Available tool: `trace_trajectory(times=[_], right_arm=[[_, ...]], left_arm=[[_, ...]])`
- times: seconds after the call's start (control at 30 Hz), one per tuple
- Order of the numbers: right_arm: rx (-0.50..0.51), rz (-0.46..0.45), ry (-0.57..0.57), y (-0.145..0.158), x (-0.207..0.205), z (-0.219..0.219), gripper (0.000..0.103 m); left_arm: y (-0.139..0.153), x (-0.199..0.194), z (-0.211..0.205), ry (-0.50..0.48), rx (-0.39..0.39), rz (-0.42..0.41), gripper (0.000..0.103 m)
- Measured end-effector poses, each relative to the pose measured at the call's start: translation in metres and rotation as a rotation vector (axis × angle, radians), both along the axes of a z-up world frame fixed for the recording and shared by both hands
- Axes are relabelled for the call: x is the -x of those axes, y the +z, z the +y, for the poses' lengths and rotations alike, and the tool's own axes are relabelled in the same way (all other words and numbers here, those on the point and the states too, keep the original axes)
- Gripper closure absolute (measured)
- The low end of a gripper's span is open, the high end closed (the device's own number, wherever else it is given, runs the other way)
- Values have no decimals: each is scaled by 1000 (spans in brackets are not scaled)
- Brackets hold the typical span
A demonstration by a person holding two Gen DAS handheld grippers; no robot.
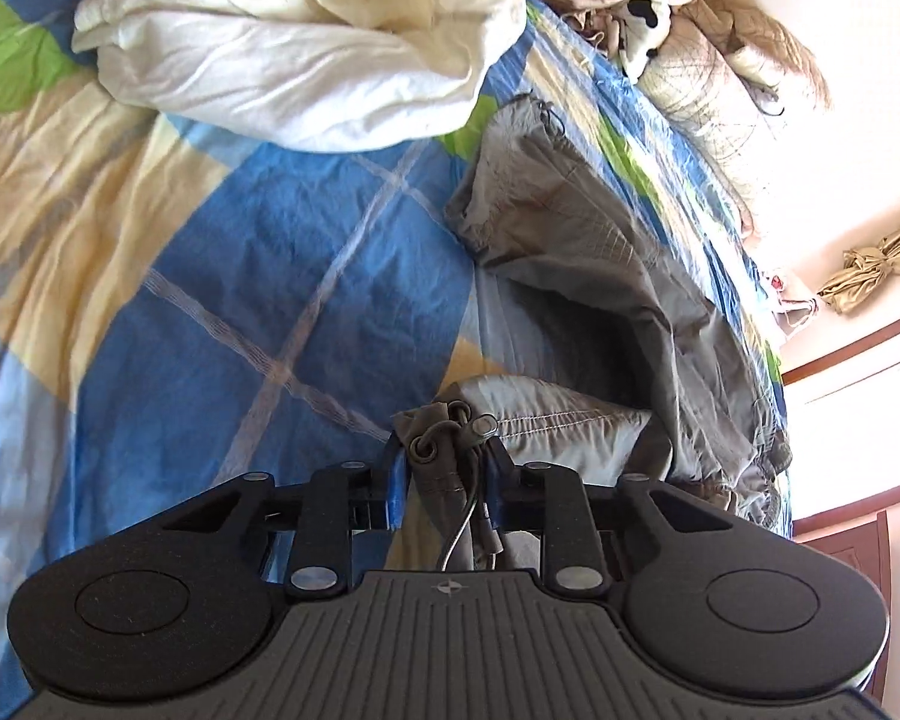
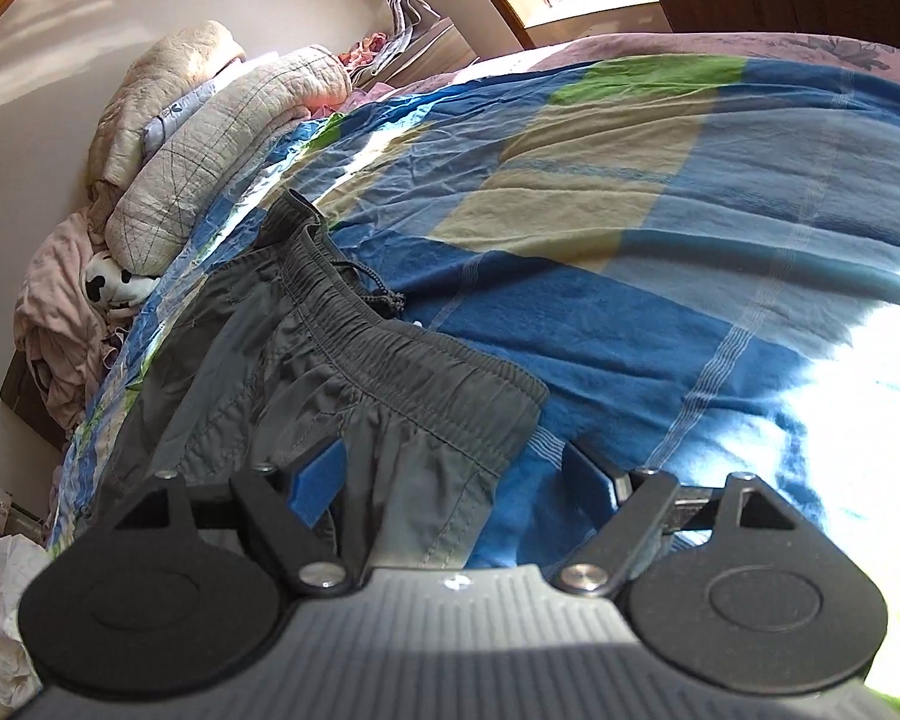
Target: Fold clothes
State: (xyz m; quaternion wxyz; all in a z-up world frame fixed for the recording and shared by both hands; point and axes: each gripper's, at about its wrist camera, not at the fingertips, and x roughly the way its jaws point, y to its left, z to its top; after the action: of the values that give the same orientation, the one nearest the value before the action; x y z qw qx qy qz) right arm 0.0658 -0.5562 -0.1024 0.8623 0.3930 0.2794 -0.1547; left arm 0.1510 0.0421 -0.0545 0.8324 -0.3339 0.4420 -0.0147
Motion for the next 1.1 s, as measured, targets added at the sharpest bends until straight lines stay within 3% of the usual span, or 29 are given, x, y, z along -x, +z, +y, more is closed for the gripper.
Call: trace_trajectory(times=[0.03,0.1,0.17,0.3,0.67,0.73,0.83,0.93,1.03,1.1], right_arm=[[11,3,14,0,-4,2,21],[59,34,28,3,-9,7,43],[58,35,40,5,-9,9,56],[84,14,59,15,1,14,69],[186,-22,52,56,45,6,78],[204,-10,42,57,50,1,79],[223,23,13,50,58,-6,79],[218,82,3,29,63,-14,79],[226,118,22,12,63,-14,77],[232,126,18,10,64,-13,67]], left_arm=[[4,5,3,5,-6,-10,72],[13,15,9,14,-23,-28,72],[22,30,12,26,-67,-53,72],[35,53,14,27,-125,-87,72],[52,112,-2,-9,-209,-116,72],[44,125,-15,-41,-259,-90,72],[4,138,-35,-133,-322,27,71],[-21,143,-35,-171,-312,70,66],[-10,140,-25,-176,-290,41,54],[4,138,-13,-158,-308,-2,40]])
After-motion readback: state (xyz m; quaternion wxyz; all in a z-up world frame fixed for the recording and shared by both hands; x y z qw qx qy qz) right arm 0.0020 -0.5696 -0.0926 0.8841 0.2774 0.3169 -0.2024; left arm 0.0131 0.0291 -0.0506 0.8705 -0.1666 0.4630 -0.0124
